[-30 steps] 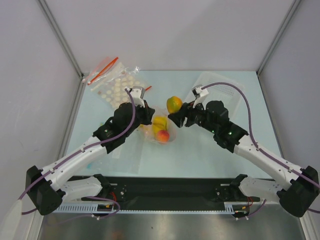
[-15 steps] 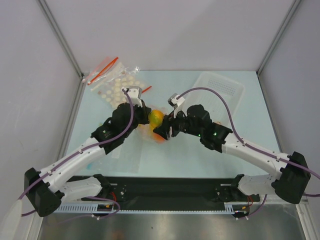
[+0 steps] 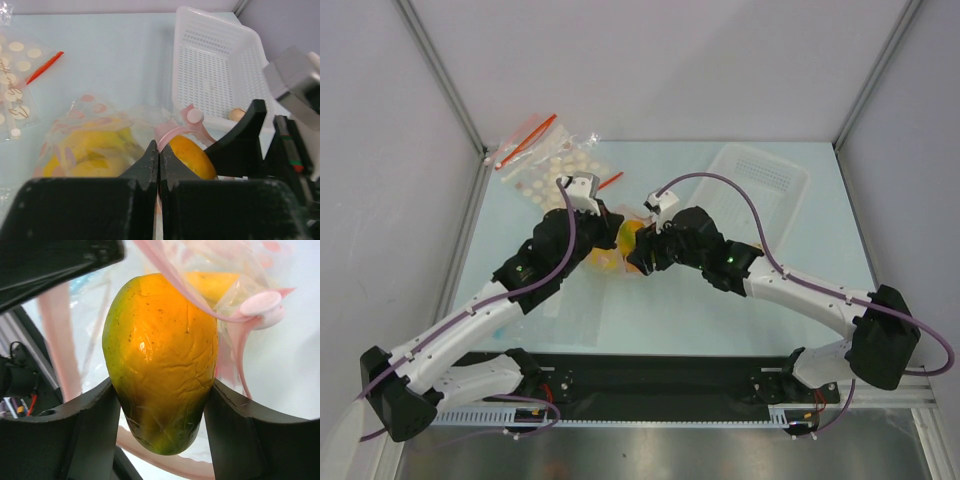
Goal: Place the food in the zip-top bag and seal the zipper
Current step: Place the fake fruit in the zipper food storage bag.
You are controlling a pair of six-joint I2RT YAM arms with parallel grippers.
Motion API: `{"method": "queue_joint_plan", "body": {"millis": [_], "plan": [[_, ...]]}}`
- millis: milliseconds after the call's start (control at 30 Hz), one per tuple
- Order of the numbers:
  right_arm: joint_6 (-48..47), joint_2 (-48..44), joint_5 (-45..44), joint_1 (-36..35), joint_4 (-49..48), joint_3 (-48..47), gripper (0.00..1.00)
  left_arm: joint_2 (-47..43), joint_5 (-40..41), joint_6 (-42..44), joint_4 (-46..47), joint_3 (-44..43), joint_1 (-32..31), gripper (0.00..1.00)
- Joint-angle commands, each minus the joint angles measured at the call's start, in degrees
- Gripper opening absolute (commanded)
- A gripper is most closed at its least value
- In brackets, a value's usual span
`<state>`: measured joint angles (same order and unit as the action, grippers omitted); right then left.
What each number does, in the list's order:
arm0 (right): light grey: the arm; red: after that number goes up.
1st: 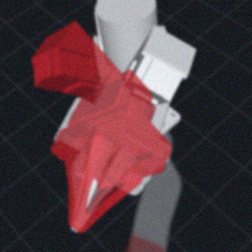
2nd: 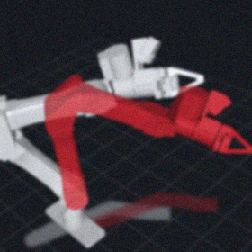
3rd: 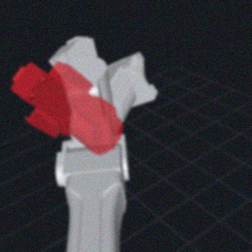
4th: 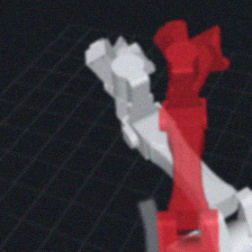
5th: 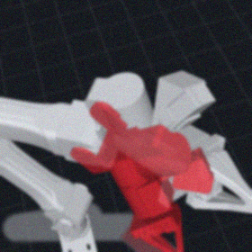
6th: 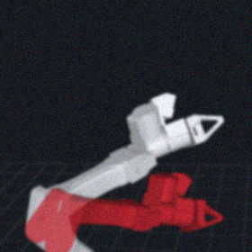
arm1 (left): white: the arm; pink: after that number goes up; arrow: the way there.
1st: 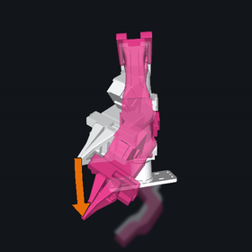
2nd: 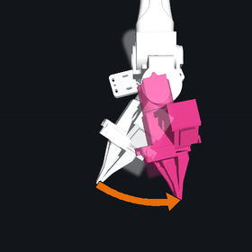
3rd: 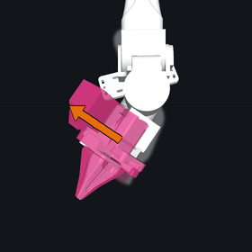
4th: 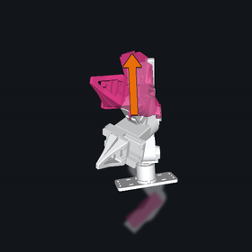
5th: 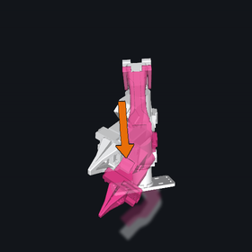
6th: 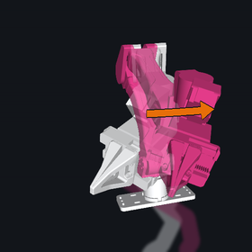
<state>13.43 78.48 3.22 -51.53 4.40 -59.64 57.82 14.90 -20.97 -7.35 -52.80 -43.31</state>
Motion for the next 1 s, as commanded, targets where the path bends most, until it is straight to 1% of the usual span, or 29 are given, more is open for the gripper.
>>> {"method": "queue_joint_plan", "body": {"millis": [0, 67, 100, 133, 200, 233, 367, 400, 467, 500, 600, 667, 700, 767, 867, 900, 967], "plan": [[-0.51, 1.06, -3.22, 0.02, -0.62, -2.24, 0.45, -0.96, -3.81, -0.56, 4.80, -0.03, -0.37, 0.01], [-0.69, 1.76, -3.22, -0.41, -0.98, -2.41, 0.47, -0.61, -8.37, -0.82, 6.47, 0.32, -0.37, 0.01], [-0.77, 1.94, -3.22, -0.42, -0.89, -2.50, 0.50, -0.08, -9.87, -1.09, 7.00, 0.32, -0.37, 0.01], [-0.77, 2.20, -5.23, -0.50, -0.89, -2.59, 0.55, 0.10, -11.45, -1.35, 7.09, 0.32, -0.37, 0.01], [-0.77, 2.03, -5.95, -0.59, -1.32, -2.15, 0.58, 0.71, -14.10, -1.97, 7.09, 0.06, -0.37, 0.00], [-0.86, 1.51, -5.60, -0.50, -1.59, -1.80, 0.59, 0.80, -14.28, -2.05, 7.18, 0.06, -0.37, 0.01], [-0.95, 0.19, -3.84, -0.68, -3.43, -0.57, 0.57, 0.89, -14.02, -2.23, 7.18, -0.03, -0.37, 0.01], [-1.04, 0.01, -2.36, -0.68, -3.70, -0.39, 0.61, 0.98, -14.02, -2.32, 7.18, -0.11, -0.37, 0.01], [-1.13, -0.17, -2.17, -0.68, -3.79, -0.13, 0.70, 0.98, -13.84, -2.58, 7.09, -0.11, -0.37, 0.01], [-1.13, -0.08, -2.26, -0.68, -3.88, -0.04, 0.80, 0.89, -13.49, -2.58, 7.09, -0.11, -0.29, 0.01], [-0.86, -0.60, -2.34, -0.77, -3.79, 0.31, 0.89, 0.45, -12.61, -2.58, 7.18, 0.06, -0.28, 0.01], [-0.77, -0.96, -2.96, -0.77, -3.79, 0.84, 0.90, 0.10, -11.56, -2.50, 6.83, 0.06, -0.28, 0.01], [-0.69, -1.57, -3.22, -0.68, -5.62, 1.10, 0.89, 0.01, -11.03, -2.50, 6.39, 0.06, -0.20, 0.02], [-0.69, -2.36, -3.22, -0.68, -5.81, 1.45, 0.88, -0.43, -9.28, -2.58, 5.86, -0.03, -0.20, 0.02], [-0.69, -4.03, -3.22, -0.68, -5.55, 1.89, 0.85, -0.60, -6.56, -2.84, 4.81, -0.03, -0.02, 0.02], [-0.69, -5.17, -5.23, -0.68, -5.55, 2.07, 0.83, -0.78, -6.02, -2.93, 4.63, 0.06, 0.07, 0.02], [-0.77, -6.66, -5.86, -0.68, -5.90, 2.68, 0.81, -0.96, -4.71, -2.93, 4.11, 0.15, 0.24, 0.02]]}}
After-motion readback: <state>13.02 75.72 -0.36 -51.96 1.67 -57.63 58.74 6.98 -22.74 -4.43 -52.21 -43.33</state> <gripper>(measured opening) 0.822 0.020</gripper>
